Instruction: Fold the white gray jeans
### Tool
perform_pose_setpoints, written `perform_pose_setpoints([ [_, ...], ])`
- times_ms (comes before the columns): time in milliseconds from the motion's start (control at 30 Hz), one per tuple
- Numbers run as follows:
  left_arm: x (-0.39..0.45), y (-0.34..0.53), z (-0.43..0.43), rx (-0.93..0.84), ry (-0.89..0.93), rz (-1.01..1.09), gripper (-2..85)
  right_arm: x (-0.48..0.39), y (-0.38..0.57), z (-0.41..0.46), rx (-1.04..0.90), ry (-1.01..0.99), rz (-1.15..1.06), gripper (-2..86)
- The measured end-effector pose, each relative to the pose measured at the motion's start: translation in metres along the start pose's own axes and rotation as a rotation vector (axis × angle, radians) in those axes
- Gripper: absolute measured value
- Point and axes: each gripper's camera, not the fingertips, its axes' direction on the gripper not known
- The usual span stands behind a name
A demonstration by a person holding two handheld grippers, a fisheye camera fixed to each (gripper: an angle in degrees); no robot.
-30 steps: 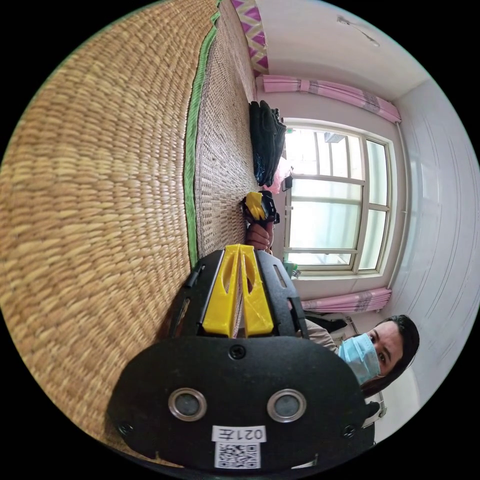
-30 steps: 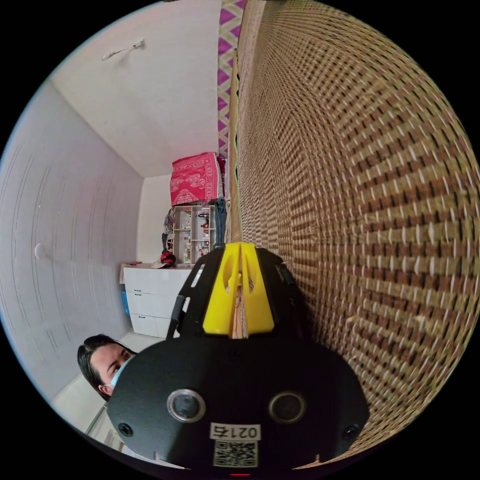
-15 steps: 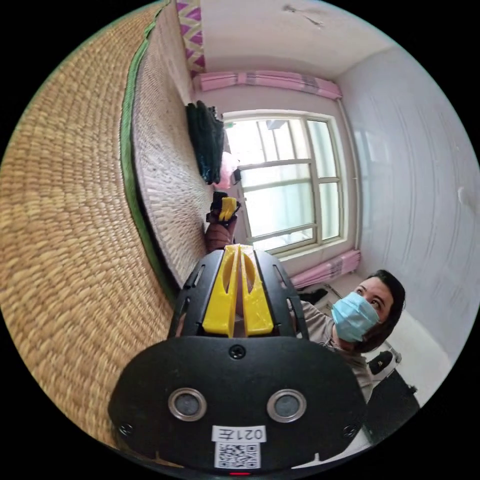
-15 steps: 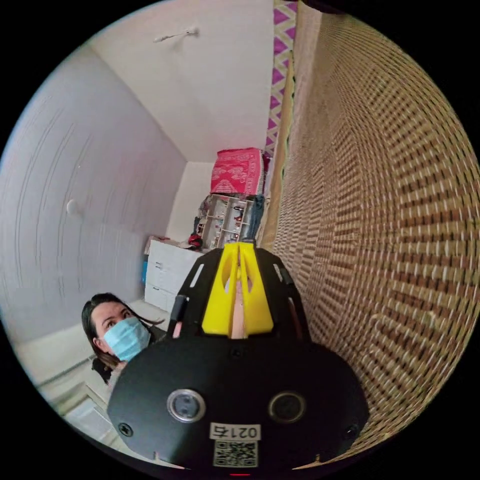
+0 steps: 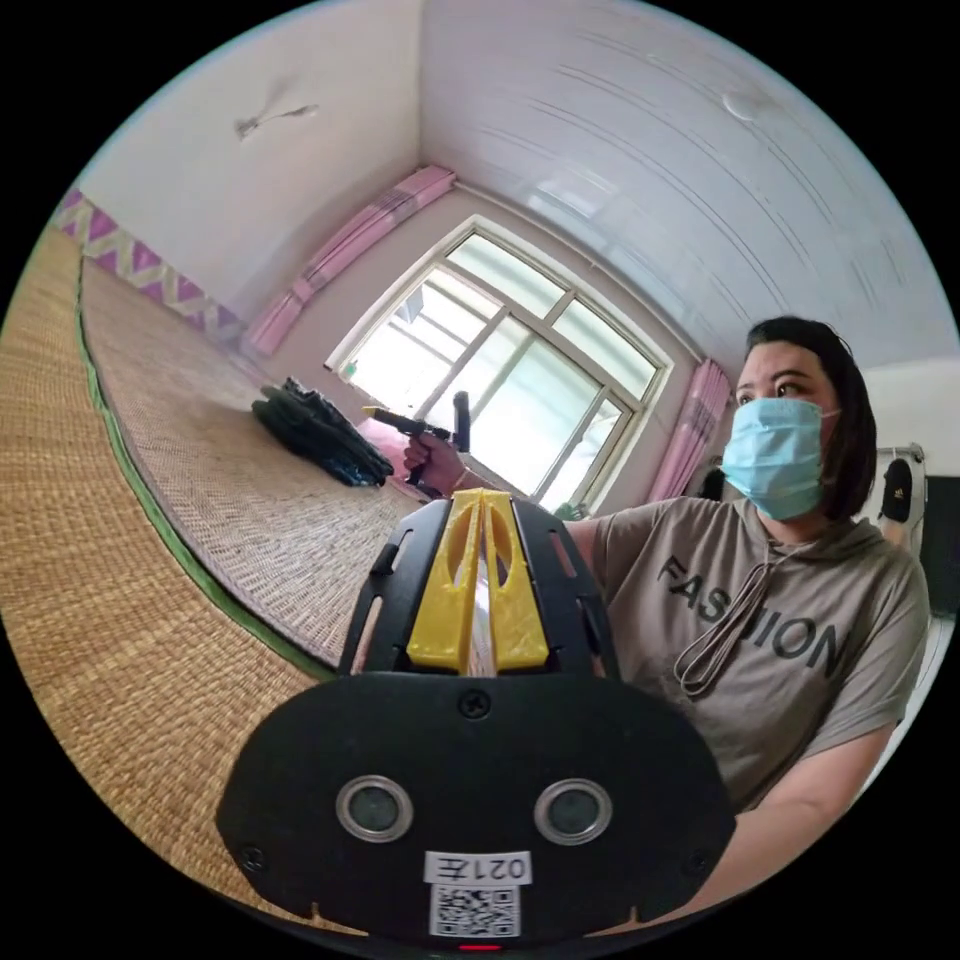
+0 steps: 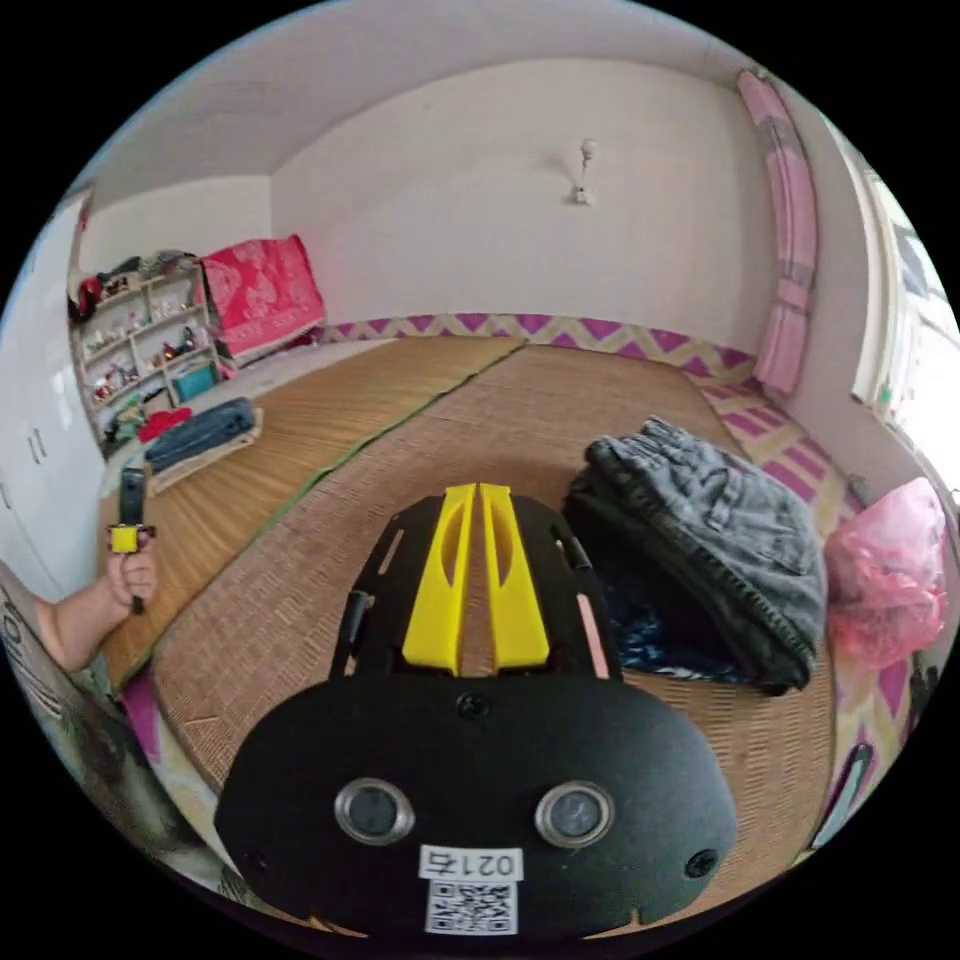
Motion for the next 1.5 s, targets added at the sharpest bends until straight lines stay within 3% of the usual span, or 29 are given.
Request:
perform_pose_setpoints([
  [233, -0.004, -0.025, -0.028, 0.006, 0.04, -0.026, -0.9, -0.015, -0.175, 0.1, -0.346, 0.475, -0.357, 14.2],
  [433, -0.027, -0.043, -0.049, 0.007, 0.056, -0.105, -1.0, -0.017, -0.279, 0.172, -0.498, 0.642, -0.476, 13.8],
  [700, -0.049, -0.07, -0.074, 0.028, 0.061, -0.14, -1.0, 0.047, -0.403, 0.183, -0.545, 0.477, -0.251, 9.2],
  [833, -0.062, -0.084, -0.087, 0.048, 0.063, -0.155, -1.0, 0.104, -0.46, 0.128, -0.376, 0.367, 0.029, 7.7],
  [1000, -0.072, -0.103, -0.095, 0.059, 0.07, -0.158, -1.0, 0.131, -0.524, 0.042, -0.24, 0.342, 0.125, 7.3],
  [1233, -0.047, -0.137, -0.1, 0.058, -0.048, -0.111, -1.0, 0.02, -0.631, -0.05, -0.122, 0.201, -0.084, 7.0],
  [1400, 0.051, -0.168, -0.112, 0.092, 0.008, -0.007, -1.0, -0.12, -0.663, -0.039, -0.044, 0.083, -0.268, 6.8],
  [1500, 0.106, -0.159, -0.134, 0.055, -0.112, 0.035, -1.0, -0.233, -0.645, 0.001, -0.048, 0.004, -0.429, 6.7],
])
